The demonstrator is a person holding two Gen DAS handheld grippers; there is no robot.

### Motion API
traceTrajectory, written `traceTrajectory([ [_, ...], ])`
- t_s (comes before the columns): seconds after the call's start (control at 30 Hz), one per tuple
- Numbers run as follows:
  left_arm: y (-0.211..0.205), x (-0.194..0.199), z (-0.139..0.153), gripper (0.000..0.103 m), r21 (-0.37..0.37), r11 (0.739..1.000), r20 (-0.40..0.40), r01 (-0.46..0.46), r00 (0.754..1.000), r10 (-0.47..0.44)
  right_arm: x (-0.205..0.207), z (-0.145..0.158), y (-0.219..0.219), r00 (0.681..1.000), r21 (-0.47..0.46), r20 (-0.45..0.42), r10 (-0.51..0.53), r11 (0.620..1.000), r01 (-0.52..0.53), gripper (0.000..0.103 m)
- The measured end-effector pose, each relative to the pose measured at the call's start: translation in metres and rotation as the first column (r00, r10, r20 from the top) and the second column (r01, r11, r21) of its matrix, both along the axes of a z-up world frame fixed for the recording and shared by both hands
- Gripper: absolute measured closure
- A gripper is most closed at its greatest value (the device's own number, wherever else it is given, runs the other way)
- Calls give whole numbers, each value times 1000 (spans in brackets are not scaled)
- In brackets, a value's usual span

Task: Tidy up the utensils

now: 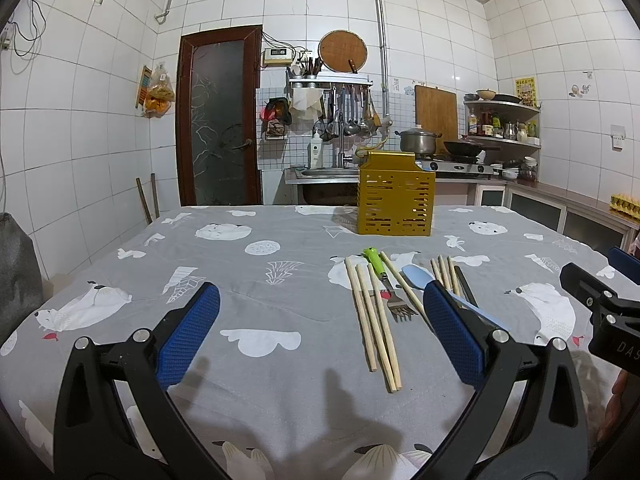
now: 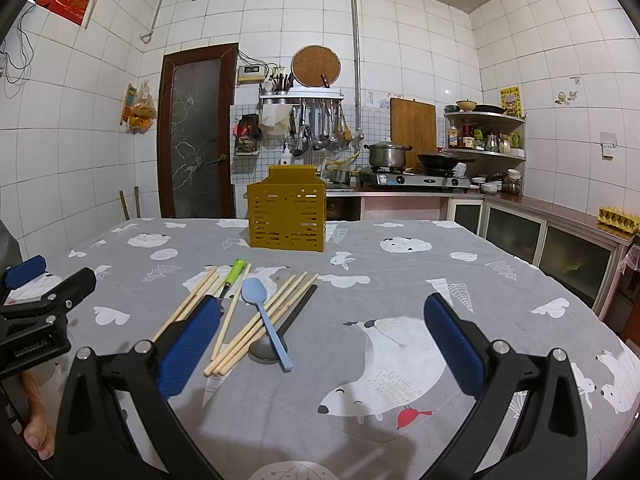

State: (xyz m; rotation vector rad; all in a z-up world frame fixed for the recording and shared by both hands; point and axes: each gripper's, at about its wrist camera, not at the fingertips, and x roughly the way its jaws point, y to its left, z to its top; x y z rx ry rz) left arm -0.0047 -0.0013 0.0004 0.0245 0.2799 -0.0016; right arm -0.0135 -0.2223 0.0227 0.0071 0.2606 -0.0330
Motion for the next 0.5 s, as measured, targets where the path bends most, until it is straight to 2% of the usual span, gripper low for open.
traceTrajectory([
  [0.5,0,-2,0,5,-1,1000,0,-3,1000,3,5,-2,-3,1000,-1,2,-1,1000,1,4],
])
